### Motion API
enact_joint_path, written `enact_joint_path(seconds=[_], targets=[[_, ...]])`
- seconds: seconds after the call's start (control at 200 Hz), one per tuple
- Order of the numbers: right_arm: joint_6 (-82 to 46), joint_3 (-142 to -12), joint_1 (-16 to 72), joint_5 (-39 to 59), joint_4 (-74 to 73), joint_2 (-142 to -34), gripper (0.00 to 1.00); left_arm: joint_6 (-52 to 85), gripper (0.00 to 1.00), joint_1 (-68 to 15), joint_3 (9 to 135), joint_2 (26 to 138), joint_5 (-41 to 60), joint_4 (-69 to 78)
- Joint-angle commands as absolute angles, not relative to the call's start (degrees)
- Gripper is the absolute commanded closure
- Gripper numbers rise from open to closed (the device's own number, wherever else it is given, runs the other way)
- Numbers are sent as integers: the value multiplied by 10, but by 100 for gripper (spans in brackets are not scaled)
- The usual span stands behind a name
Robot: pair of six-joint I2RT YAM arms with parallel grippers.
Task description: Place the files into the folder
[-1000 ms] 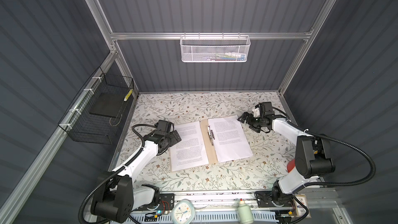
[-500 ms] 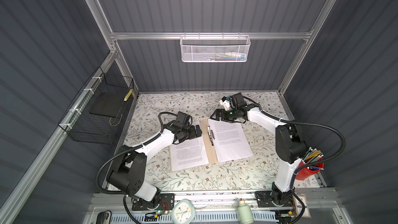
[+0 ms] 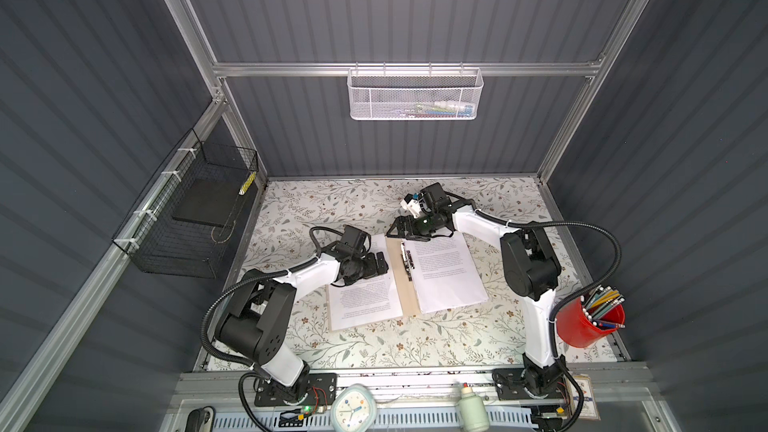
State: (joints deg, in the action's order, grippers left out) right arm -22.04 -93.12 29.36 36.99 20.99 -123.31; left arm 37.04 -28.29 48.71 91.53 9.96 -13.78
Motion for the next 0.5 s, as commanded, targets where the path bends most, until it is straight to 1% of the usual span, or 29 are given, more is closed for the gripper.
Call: enact_joint_path(seconds=[0.0,0.27,0.495], targets=[[-225,-941,299,387,212,-1243,4,380,0,-280,463,915,101,-134],[-238,-946,309,420,198,-1263,4,389,0,-280,432,901,76,-148],[-249,-931,317,456,176,-1257,4,392,0,-280,428,893,63,-151]])
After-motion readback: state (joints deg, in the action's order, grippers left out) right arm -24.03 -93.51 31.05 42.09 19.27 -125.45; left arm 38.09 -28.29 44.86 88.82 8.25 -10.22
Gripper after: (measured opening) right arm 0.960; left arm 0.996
